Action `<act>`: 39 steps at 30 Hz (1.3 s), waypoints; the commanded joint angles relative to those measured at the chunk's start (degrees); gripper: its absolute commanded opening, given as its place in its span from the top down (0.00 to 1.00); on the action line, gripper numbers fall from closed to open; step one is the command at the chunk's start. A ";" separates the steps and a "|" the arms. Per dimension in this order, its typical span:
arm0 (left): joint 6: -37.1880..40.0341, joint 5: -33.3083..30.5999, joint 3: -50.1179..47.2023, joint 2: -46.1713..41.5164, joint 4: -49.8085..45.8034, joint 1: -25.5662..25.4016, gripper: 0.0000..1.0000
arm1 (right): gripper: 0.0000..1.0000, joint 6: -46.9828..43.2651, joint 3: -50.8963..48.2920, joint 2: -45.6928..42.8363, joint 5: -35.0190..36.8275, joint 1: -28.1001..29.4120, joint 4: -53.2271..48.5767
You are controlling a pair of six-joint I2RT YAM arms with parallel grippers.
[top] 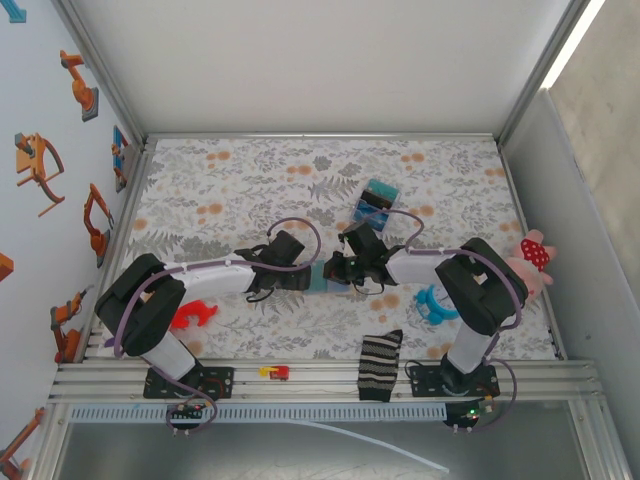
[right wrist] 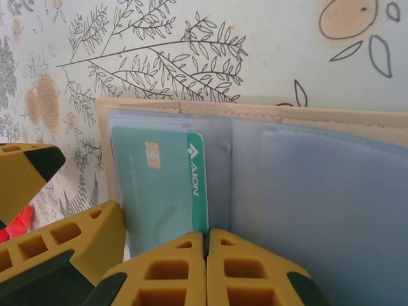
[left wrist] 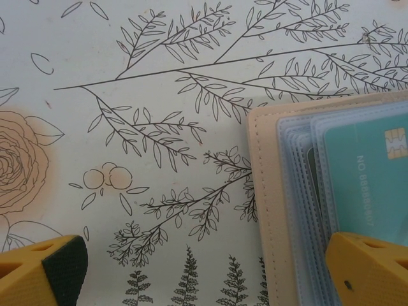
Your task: Take the credit cards out of the card holder
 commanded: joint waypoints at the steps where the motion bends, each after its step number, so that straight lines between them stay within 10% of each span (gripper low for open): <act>1: -0.41 0.85 0.67 0.93 -2.30 -0.48 0.03 | 0.99 0.22 -0.89 -0.93 -0.19 0.18 1.11; 39: 6.30 -0.44 4.46 -3.05 -2.39 -0.53 0.03 | 1.00 -6.12 1.28 -5.52 6.02 -2.50 -10.84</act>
